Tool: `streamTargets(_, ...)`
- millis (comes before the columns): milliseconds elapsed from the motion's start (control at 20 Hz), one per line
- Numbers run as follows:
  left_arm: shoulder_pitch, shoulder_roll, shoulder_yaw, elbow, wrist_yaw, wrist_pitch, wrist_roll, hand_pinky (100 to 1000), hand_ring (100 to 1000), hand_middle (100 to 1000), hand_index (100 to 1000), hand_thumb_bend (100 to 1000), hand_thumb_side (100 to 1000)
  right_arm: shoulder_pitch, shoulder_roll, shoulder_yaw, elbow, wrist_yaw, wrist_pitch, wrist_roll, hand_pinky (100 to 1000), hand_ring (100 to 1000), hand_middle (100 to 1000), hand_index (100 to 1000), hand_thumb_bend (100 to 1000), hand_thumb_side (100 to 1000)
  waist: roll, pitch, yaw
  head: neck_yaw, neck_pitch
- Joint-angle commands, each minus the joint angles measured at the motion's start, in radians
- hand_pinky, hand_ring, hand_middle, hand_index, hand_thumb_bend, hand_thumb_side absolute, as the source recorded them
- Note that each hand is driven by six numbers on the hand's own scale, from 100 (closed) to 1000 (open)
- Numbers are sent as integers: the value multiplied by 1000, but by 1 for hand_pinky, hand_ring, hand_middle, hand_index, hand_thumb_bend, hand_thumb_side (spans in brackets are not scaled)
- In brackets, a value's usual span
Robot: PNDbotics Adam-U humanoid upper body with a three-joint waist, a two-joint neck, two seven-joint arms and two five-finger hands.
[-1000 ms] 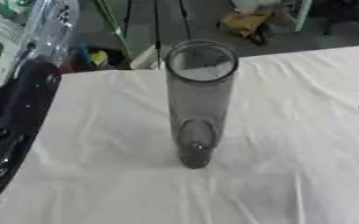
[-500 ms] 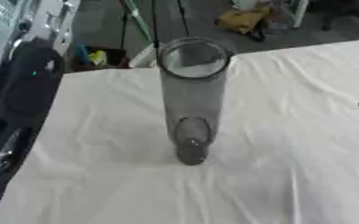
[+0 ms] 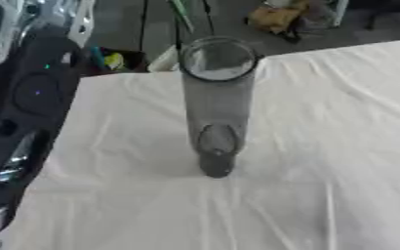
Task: Arrange flowers into the vase.
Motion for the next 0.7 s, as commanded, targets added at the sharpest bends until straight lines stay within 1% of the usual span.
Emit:
streamTargets(50,-30,4,13,-23,14,1,10,100,100,100,100,100,706,-11,-10,2,-19,-11,-2,6,717,1000,679,789,100,1000,10,-41,-3,4,9)
streamTargets(300,-34,1,8,-34,20,3,11,100,100,100,100,100,704,-12,-9,3,-19,-13,0,9,717,1000,678,789,100,1000,11,-40,-6,6,7)
streamTargets(500,-30,-2,-1,-41,8,4,1,100,100,100,100,100,702,-14,-9,5,-19,-14,-1,12,717,1000,678,788,100,1000,12,-34,-8,7,3)
streamTargets(700,-17,2,-13,-45,-13,-11,-49,100,100,100,100,100,694,-14,-8,1,-19,-13,-3,9,717,1000,677,788,100,1000,11,-27,-8,5,-2)
